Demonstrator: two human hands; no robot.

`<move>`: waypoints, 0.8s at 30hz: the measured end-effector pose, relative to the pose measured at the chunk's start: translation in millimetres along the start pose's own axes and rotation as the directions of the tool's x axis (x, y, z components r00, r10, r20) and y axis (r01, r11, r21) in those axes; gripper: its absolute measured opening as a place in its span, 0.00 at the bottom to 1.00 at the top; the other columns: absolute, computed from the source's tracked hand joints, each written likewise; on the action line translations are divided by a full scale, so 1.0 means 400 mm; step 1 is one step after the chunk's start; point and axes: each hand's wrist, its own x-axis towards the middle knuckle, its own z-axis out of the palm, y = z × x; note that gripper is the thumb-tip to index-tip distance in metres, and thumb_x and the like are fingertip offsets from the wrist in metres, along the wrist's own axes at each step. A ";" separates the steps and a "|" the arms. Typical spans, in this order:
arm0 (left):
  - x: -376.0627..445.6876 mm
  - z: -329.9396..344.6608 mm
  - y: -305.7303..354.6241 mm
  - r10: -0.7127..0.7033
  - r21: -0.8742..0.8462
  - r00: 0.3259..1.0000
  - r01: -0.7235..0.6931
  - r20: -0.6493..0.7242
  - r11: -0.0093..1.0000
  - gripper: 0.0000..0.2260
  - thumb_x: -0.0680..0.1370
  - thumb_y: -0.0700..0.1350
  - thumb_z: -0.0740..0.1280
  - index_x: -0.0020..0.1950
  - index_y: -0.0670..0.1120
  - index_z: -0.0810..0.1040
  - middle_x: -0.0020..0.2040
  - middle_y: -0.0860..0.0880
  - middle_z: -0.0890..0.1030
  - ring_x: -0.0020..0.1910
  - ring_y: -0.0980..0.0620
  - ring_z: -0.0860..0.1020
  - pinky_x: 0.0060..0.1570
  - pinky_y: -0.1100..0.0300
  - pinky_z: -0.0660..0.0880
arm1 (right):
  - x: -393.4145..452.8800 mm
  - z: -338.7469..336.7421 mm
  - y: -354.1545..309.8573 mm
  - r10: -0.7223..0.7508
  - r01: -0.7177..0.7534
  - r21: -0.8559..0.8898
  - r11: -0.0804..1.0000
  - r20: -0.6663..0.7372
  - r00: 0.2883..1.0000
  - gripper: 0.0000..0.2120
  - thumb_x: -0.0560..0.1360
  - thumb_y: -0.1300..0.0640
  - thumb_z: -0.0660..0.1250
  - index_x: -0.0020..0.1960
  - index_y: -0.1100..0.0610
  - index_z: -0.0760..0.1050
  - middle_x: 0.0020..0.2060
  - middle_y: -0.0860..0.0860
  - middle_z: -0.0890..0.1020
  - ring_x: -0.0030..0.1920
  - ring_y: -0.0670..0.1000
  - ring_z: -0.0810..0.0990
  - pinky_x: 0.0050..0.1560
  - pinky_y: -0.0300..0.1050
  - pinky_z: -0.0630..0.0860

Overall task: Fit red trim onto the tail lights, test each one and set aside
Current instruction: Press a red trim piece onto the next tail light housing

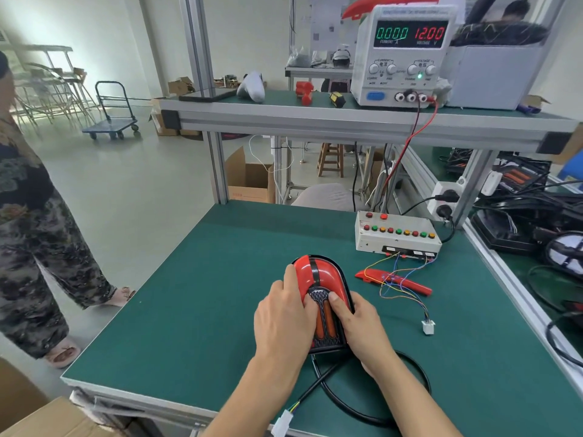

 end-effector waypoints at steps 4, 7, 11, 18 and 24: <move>-0.007 -0.002 0.004 -0.003 0.056 1.000 0.002 0.011 0.998 0.24 0.80 0.50 0.62 0.76 0.50 0.66 0.52 0.48 0.79 0.45 0.44 0.80 0.40 0.56 0.70 | -0.003 -0.001 -0.003 -0.008 0.008 -0.019 1.000 -0.006 1.000 0.13 0.81 0.44 0.67 0.49 0.53 0.82 0.43 0.51 0.87 0.46 0.52 0.85 0.54 0.57 0.82; -0.006 -0.001 0.004 0.009 0.081 1.000 -0.011 0.020 0.997 0.20 0.80 0.50 0.62 0.73 0.50 0.69 0.51 0.50 0.78 0.43 0.47 0.78 0.39 0.59 0.66 | -0.003 -0.003 -0.003 -0.006 0.006 -0.020 1.000 -0.001 1.000 0.14 0.81 0.43 0.67 0.49 0.53 0.81 0.43 0.51 0.86 0.46 0.53 0.85 0.53 0.56 0.82; 0.011 -0.003 -0.012 0.070 0.129 0.997 -0.074 0.032 0.989 0.19 0.81 0.50 0.62 0.72 0.51 0.71 0.48 0.50 0.76 0.43 0.48 0.75 0.40 0.59 0.64 | -0.003 -0.002 -0.003 -0.011 0.011 -0.020 1.000 0.003 1.000 0.13 0.81 0.44 0.67 0.49 0.54 0.81 0.43 0.53 0.86 0.47 0.55 0.85 0.54 0.57 0.81; 0.002 0.003 -0.028 0.099 0.170 0.995 -0.102 0.030 0.980 0.19 0.81 0.54 0.63 0.71 0.51 0.72 0.46 0.51 0.75 0.44 0.48 0.78 0.38 0.59 0.64 | -0.002 0.001 -0.007 -0.001 0.001 -0.028 1.000 -0.004 1.000 0.12 0.81 0.45 0.67 0.50 0.53 0.82 0.43 0.51 0.87 0.46 0.53 0.86 0.55 0.57 0.81; -0.001 0.011 -0.042 0.129 0.141 0.992 -0.126 -0.015 0.982 0.19 0.80 0.53 0.67 0.68 0.49 0.76 0.43 0.50 0.76 0.40 0.47 0.78 0.34 0.58 0.65 | -0.003 -0.002 -0.006 -0.002 0.003 -0.033 0.999 0.007 1.000 0.12 0.81 0.44 0.67 0.51 0.52 0.82 0.43 0.49 0.87 0.46 0.49 0.86 0.54 0.54 0.82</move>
